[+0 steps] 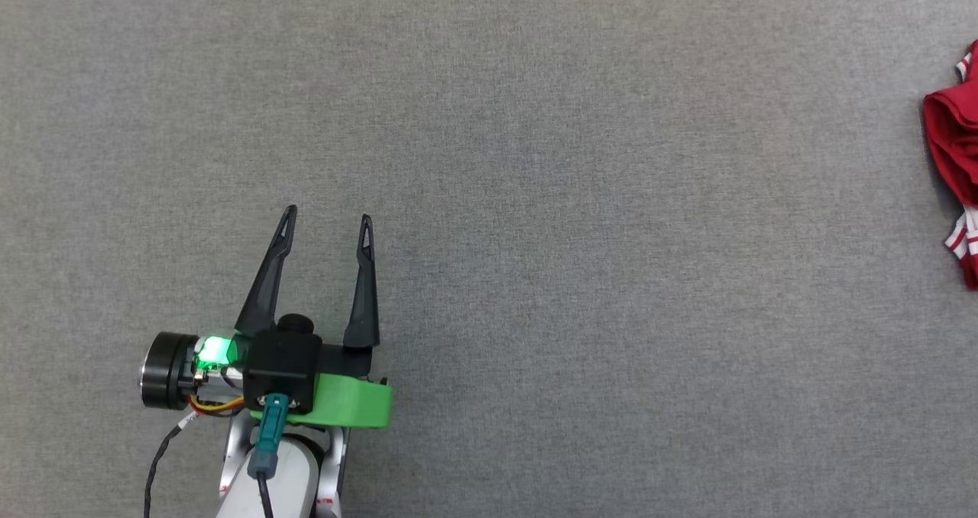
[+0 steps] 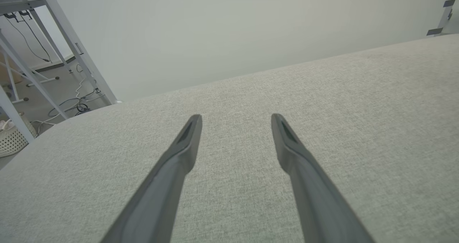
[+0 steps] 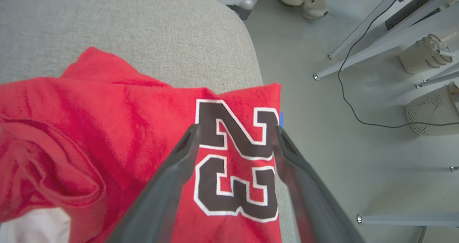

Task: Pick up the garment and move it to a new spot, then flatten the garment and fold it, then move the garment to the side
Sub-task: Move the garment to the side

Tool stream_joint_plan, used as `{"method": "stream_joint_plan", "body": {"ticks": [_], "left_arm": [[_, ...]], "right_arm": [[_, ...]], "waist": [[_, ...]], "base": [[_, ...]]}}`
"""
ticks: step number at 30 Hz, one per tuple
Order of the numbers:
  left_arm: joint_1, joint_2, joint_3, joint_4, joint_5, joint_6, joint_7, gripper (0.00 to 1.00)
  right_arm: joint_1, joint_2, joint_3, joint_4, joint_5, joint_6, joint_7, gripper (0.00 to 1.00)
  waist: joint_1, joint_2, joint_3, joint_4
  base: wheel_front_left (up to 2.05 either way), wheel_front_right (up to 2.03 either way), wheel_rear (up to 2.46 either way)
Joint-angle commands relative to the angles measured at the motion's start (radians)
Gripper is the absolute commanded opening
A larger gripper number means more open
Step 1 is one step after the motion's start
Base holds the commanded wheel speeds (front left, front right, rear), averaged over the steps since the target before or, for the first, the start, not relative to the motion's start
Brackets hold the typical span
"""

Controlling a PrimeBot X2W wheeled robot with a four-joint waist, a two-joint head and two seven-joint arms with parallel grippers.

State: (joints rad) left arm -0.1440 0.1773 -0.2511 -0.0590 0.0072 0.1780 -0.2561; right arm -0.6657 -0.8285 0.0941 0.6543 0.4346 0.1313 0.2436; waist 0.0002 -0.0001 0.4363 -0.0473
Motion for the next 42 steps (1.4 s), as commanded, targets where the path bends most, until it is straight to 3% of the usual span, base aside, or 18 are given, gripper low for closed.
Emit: {"method": "stream_joint_plan", "body": {"ticks": [1,6,10,16,23,30,42], "left_arm": [[0.003,-0.003,0.001,0.002,-0.01,0.011,-0.006,1.0],[0.036,-0.006,0.004,0.014,-0.021,0.018,-0.006,1.0],[0.068,-0.007,0.012,0.018,-0.031,0.023,-0.006,1.0],[0.115,-0.011,0.026,0.026,-0.042,0.029,-0.006,1.0],[0.155,-0.018,0.047,0.04,-0.053,0.033,-0.006,1.0],[0.192,-0.026,0.068,0.056,-0.065,0.018,-0.006,1.0],[0.25,-0.037,0.083,0.059,-0.076,-0.022,-0.006,1.0]], "right_arm": [[0.003,0.009,-0.021,-0.008,-0.02,-0.001,-0.042,1.0],[0.048,0.045,-0.091,-0.084,-0.095,-0.001,-0.191,1.0],[0.09,0.111,-0.153,-0.201,-0.155,-0.001,-0.31,1.0],[0.183,0.267,-0.193,-0.437,-0.221,-0.001,-0.441,1.0],[0.33,0.47,-0.139,-0.645,-0.265,-0.001,-0.498,1.0],[0.534,0.623,-0.065,-0.647,-0.245,-0.001,-0.505,1.0],[0.746,0.722,-0.104,-0.663,-0.237,-0.001,-0.505,1.0]], "waist": [[-0.0002,0.0001,-0.044,0.006],[-0.0002,0.0001,-0.115,0.007],[-0.0002,0.0001,-0.169,0.014],[-0.0002,0.0001,-0.242,0.038],[-0.0002,0.0001,-0.308,0.071],[-0.0002,0.0001,-0.372,0.105],[-0.0002,0.0001,-0.436,0.119]], "base": [[0.0,0.0,0.0],[0.0,0.0,0.0],[0.0,0.0,0.0],[0.0,0.0,0.0],[0.0,0.0,0.0],[0.0,0.0,0.0],[0.0,0.0,0.0]]}}
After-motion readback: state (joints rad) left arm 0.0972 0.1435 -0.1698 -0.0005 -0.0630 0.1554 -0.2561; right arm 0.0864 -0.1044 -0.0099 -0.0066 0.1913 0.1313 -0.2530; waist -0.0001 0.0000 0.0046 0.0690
